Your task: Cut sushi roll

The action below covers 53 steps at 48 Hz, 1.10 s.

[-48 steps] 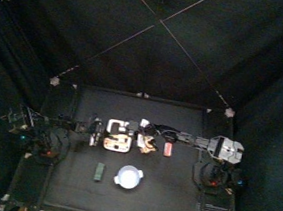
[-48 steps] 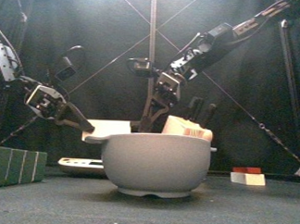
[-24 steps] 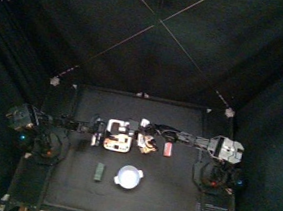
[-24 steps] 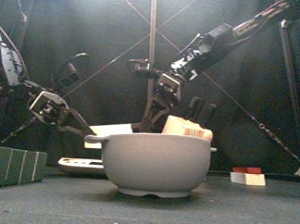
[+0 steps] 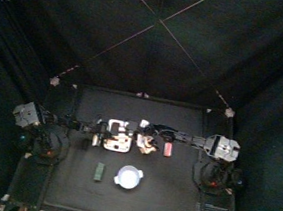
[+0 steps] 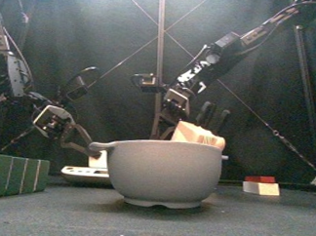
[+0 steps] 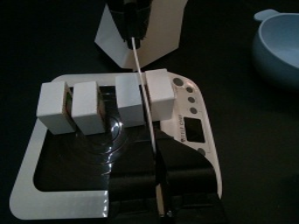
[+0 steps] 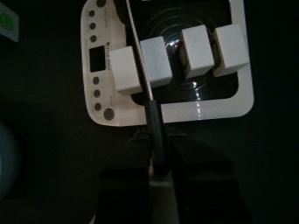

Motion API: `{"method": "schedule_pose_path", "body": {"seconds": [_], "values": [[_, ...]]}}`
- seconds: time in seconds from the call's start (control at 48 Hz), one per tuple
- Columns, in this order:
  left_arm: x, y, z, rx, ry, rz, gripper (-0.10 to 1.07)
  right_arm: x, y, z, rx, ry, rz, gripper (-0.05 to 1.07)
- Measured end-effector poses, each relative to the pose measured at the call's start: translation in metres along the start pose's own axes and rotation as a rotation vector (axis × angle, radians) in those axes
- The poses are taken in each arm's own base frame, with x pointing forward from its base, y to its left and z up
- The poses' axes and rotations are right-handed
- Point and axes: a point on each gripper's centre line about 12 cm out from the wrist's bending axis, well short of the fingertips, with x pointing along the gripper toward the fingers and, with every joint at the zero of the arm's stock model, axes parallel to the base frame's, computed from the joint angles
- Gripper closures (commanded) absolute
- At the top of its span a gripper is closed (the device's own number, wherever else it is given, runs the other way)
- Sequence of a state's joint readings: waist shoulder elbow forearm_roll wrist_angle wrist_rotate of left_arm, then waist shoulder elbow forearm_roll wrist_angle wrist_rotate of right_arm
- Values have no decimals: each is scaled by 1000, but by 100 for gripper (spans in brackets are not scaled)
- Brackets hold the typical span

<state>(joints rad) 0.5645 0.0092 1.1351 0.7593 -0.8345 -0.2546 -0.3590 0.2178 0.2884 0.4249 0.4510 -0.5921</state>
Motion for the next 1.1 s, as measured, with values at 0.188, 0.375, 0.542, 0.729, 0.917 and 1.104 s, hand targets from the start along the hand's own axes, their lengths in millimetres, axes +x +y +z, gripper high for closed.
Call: {"method": "schedule_pose_path", "body": {"seconds": [0.188,0.375,0.542,0.729,0.917,1.104], "values": [[0,0,0,0,0,0,83,3,-1,-2,1,8,0,61],[0,0,0,0,0,0,83,3,-2,-2,2,6,-1,61],[0,0,0,0,0,0,83,2,-2,-2,3,6,-2,61],[0,0,0,2,0,0,83,2,-4,1,4,0,-5,61],[0,3,0,-3,-2,10,83,2,-6,0,7,0,-7,61],[0,5,2,0,-7,13,83,2,-7,0,8,2,-9,61]]}}
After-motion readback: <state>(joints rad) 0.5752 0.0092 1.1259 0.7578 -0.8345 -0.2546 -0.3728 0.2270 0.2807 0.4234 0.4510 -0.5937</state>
